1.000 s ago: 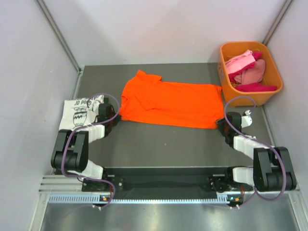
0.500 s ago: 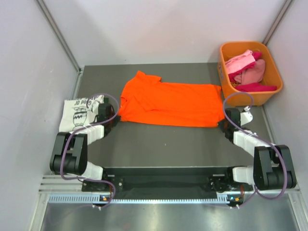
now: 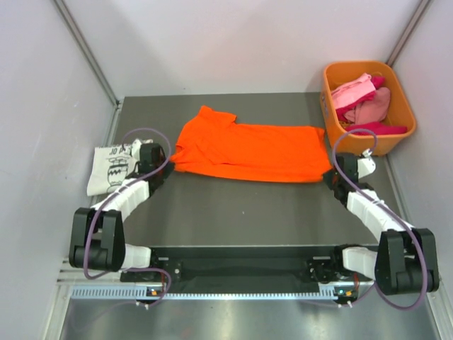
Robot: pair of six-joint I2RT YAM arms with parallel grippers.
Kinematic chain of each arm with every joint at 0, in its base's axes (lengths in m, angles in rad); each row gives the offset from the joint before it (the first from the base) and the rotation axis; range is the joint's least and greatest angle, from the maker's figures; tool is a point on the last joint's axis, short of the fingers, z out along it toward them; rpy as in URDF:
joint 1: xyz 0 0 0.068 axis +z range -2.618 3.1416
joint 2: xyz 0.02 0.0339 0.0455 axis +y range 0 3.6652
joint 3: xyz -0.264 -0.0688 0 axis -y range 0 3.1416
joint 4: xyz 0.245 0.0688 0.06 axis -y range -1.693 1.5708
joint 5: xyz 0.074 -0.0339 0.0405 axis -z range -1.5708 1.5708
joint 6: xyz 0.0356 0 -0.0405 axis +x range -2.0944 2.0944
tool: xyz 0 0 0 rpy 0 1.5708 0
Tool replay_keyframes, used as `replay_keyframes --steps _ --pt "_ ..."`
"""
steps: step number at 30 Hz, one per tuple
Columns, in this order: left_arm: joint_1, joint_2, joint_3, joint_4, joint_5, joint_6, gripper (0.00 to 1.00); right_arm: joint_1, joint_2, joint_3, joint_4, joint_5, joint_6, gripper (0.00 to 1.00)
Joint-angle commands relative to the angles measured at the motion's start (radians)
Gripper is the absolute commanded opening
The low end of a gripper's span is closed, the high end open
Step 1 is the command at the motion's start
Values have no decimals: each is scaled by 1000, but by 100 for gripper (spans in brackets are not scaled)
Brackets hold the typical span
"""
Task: Fold and stack the t-shirts
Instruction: Fold the tshirt
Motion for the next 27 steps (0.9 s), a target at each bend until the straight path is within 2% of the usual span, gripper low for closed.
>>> replay_keyframes --steps 1,5,9,11,18,27 --pt "9 -12 155 -90 -53 28 0 4 -19 152 -47 4 -24 0" --pt "14 -35 308 -213 -56 51 0 6 -44 289 -125 -2 -56 0" --pt "14 -119 335 -267 -44 77 0 4 -105 313 -161 -8 -62 0" --pt "14 -155 312 -285 -47 80 0 4 -145 282 -167 -15 -58 0" --pt "17 -323 61 -306 -65 86 0 4 -240 69 -194 -35 -39 0" --pt "17 -383 -117 -296 42 67 0 3 -349 -66 -237 -56 -44 0"
